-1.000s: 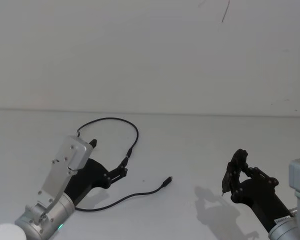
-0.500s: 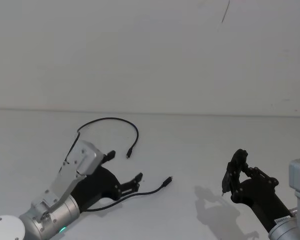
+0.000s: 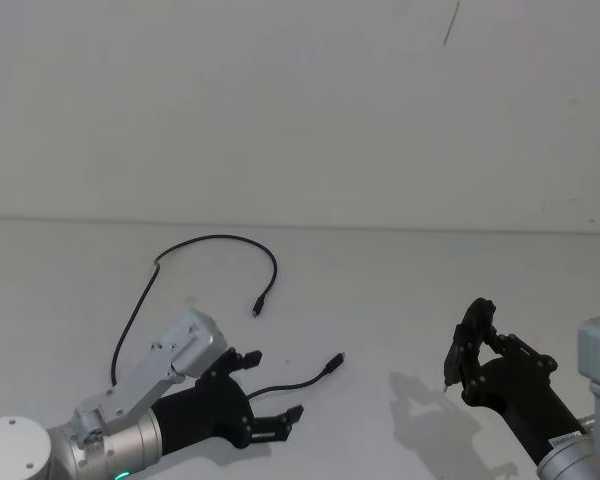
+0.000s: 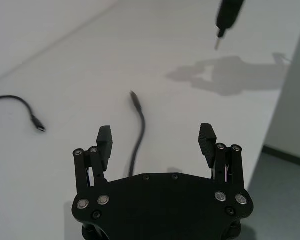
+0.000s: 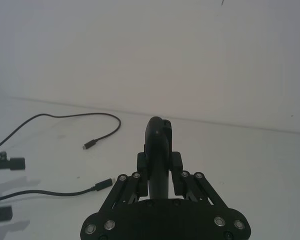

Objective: Pick up the data cable with the one hand.

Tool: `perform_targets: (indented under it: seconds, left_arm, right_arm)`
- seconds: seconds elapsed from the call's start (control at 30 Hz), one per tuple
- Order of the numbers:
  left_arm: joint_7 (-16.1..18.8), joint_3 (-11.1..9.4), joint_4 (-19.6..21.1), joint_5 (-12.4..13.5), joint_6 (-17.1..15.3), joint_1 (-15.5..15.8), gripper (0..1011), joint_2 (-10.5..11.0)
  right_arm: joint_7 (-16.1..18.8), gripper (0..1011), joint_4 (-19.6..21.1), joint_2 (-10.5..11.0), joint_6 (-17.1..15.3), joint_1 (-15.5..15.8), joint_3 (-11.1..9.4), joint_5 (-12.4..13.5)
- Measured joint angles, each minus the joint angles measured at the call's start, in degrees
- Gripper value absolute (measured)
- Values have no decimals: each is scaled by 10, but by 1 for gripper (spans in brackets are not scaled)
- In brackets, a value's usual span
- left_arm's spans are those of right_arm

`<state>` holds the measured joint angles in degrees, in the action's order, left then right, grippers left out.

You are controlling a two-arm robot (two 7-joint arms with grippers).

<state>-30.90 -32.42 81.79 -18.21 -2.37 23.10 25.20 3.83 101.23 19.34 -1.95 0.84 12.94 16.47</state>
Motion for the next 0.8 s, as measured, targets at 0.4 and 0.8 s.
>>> perform_targets:
  seconds: [0.4, 0.8]
  left_arm:
    - [-65, -17, -40, -13, -7, 30, 1001, 10]
    - [-93, -24, -70, -22, 5, 53, 1001, 10]
  right_arm:
    - [0, 269, 0, 0, 0, 0, 0, 0]
    - [0, 269, 0, 0, 0, 0, 0, 0]
